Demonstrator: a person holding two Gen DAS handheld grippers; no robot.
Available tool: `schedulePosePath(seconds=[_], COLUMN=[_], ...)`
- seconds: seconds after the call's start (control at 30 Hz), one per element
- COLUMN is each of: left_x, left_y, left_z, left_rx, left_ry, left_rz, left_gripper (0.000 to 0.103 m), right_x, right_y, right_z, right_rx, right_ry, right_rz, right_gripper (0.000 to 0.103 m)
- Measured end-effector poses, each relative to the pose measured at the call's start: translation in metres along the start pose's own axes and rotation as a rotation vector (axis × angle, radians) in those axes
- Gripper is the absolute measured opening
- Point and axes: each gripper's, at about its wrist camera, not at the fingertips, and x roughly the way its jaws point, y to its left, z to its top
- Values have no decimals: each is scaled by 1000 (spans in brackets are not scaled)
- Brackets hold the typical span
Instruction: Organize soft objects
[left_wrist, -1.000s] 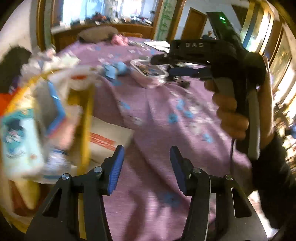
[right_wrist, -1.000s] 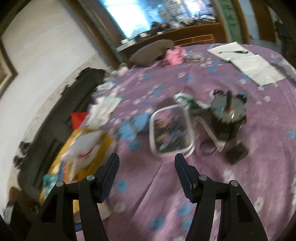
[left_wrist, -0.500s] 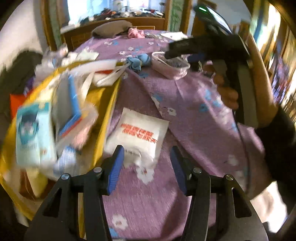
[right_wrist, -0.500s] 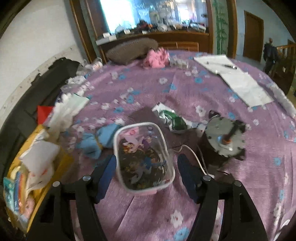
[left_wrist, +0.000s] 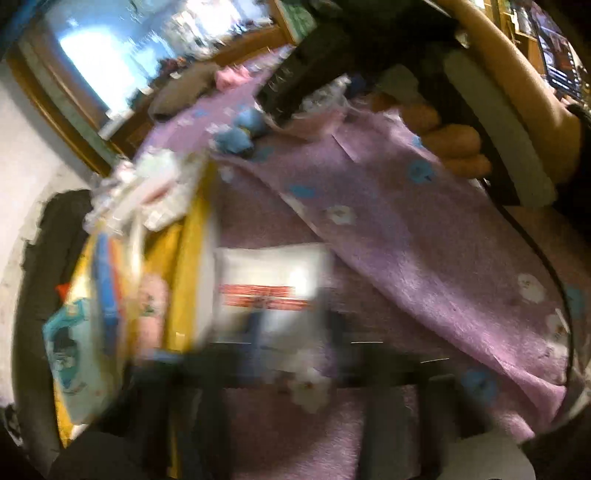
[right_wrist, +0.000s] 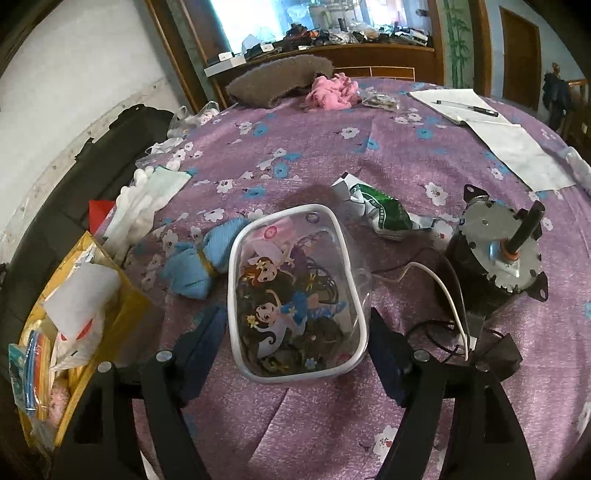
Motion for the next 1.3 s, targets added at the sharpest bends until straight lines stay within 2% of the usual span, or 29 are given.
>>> schedulePosePath(seconds=[0.07, 0.17, 0.3, 0.4, 0.47, 0.53, 0.6, 0.7, 0.87, 1.1, 1.3], left_x=[0, -3, -13, -32, -45, -56, -63, -67, -65, -75, -81], left_y=[-4, 5, 26, 44, 48, 44, 38, 25, 32, 60, 80], left_z=[2, 3, 2, -2, -2, 0, 2, 10, 8, 2, -5], left_rx=[2, -75, -236, -396, -455, -471, -483, -468, -533, -619, -672], left_ry=[-2, -13, -49, -78, -106, -122, -129, -135, -139, -211, -255], left_rz=[8, -26, -123, -370, -542, -662, -743, -758, -788, -785, -733], left_gripper=[2, 1, 1, 1, 1, 1, 1, 1, 1, 1, 1], right_x=[-1, -6, -24, -44, -56, -71, -80, -88, -80, -93, -93], right_y=[0, 0, -2, -3, -3, -5, -8, -17, -35, -24, -19], right_z=[-1, -2, -6, -16, -26, -42, -55, -71, -76, -79, -80], right_rx=[-4, -8, -6, 6, 16, 21, 28, 49, 138, 94, 75], right_ry=[-6, -22, -50, -67, -74, -87, -93, -114, -107, -173, -176], right_rz=[0, -3, 11, 36, 55, 89, 106, 118, 161, 201, 207], right_gripper=[71, 70, 70, 70, 70, 70, 70, 70, 70, 70, 70])
